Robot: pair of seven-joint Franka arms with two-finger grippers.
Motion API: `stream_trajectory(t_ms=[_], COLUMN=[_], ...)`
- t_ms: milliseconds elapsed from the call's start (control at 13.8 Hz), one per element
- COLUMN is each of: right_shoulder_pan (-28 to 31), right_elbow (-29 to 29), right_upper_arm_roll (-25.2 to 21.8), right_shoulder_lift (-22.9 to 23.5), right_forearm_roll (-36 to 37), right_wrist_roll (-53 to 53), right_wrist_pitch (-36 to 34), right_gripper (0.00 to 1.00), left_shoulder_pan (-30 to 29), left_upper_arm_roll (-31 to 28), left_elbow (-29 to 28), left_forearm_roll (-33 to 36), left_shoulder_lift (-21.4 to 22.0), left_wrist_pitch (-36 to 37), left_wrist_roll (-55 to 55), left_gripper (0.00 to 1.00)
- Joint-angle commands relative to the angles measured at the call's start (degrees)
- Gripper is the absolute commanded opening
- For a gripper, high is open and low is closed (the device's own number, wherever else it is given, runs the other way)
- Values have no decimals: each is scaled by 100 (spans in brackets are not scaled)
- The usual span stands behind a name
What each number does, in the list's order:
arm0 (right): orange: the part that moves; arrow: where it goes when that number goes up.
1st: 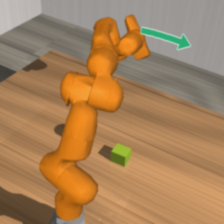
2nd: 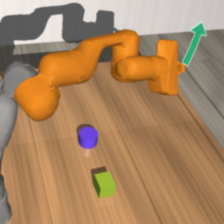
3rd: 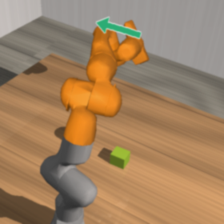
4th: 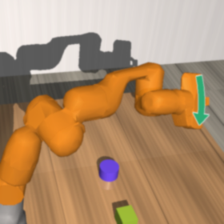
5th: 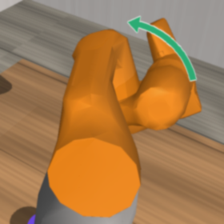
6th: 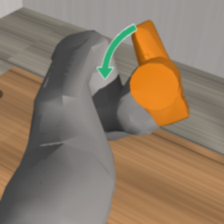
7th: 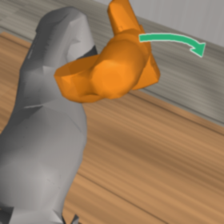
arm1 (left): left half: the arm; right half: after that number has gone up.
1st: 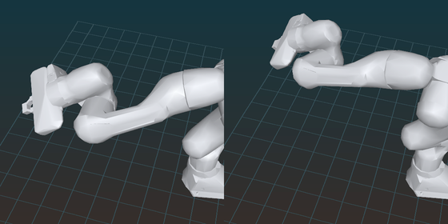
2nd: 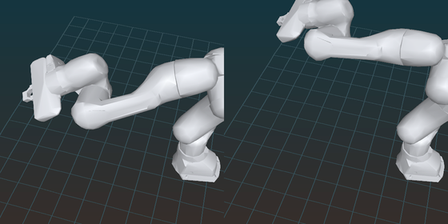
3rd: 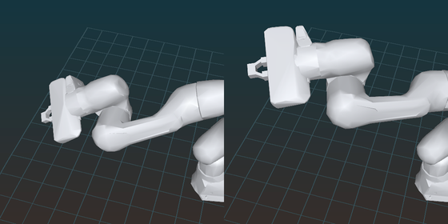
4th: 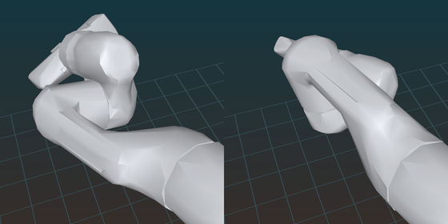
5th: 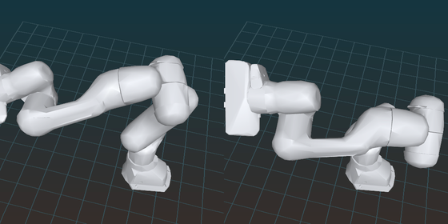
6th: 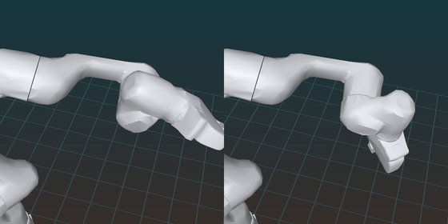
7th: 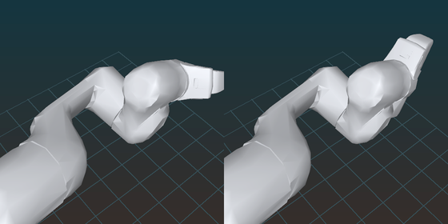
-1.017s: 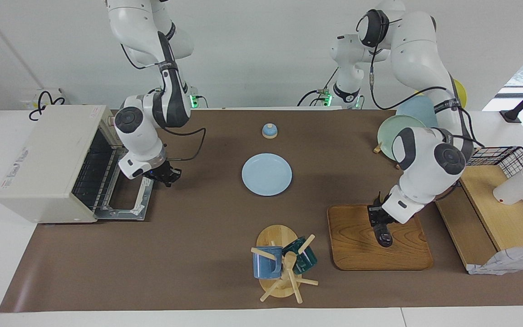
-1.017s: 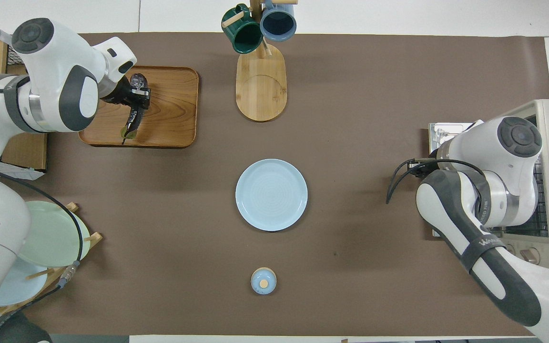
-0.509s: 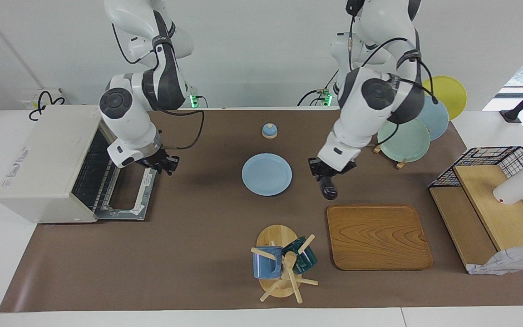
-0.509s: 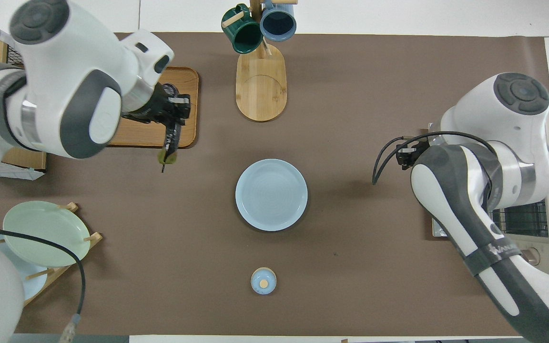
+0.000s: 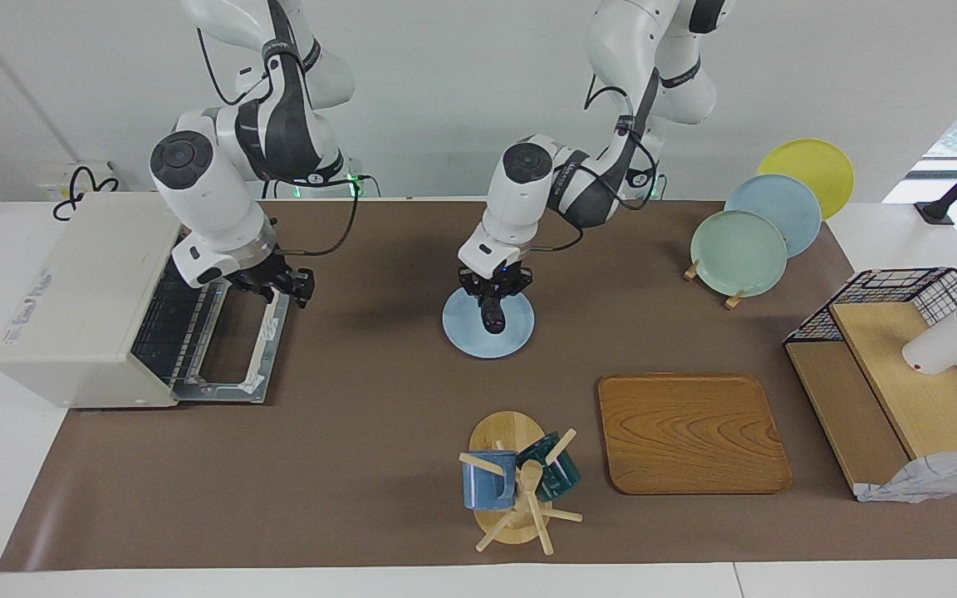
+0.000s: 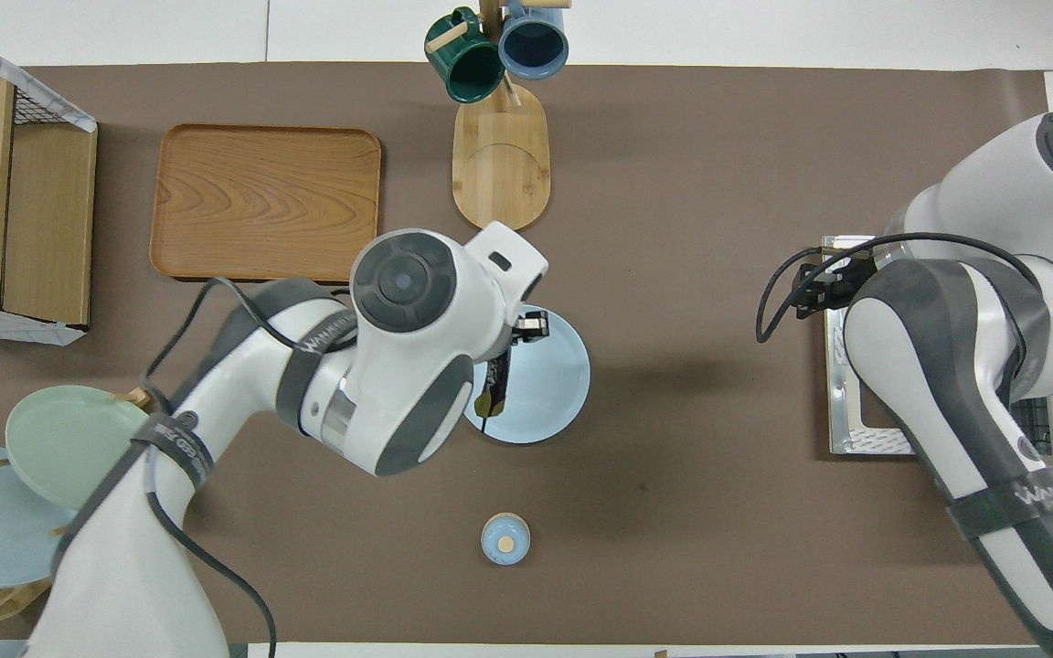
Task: Put eggplant into oven
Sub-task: 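Place the eggplant on the blue plate while the right gripper opens the oven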
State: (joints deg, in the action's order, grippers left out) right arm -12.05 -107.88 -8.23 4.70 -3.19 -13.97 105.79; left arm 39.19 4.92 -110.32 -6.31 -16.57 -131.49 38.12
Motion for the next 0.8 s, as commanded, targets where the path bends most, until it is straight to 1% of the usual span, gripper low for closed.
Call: stream_trajectory(t_ms=[0, 145, 363, 436, 509, 581, 654, 726], right_shoulder_pan=[186, 168, -6, -129, -157, -244, -375, -516], right_elbow=[22, 39, 22, 30, 22, 22, 22, 22], right_upper_arm_roll=[23, 23, 85, 76, 76, 76, 76, 76], right_shoulder_lift=[-92, -162, -171, -162, -162, -162, -153, -145], right_forearm_roll=[-50, -50, -15, -15, -15, -49, -50, -58], right_wrist_roll=[298, 289, 263, 280, 246, 228, 219, 167], right_wrist_pitch=[-93, -163, -49, 38, 125, 161, 257, 397], right_gripper=[61, 61, 61, 61, 61, 61, 61, 61], left_shoulder_pan=[159, 107, 89, 80, 71, -24, -243, -463], left_upper_arm_roll=[-132, -132, -132, -140, -167, -184, -184, -176], left_elbow=[-95, -86, -60, -60, -8, 45, 202, 491], left_forearm_roll=[-107, -107, -98, -64, -55, -54, -46, -46], left_shoulder_lift=[-144, -180, -180, -180, -162, -84, -5, 83], left_wrist_pitch=[-316, -351, -334, -316, -247, -98, 199, 681], left_wrist_roll=[-15, -76, -102, -103, -146, -225, -269, -487], left_gripper=[0, 0, 0, 84, 100, 100, 100, 100])
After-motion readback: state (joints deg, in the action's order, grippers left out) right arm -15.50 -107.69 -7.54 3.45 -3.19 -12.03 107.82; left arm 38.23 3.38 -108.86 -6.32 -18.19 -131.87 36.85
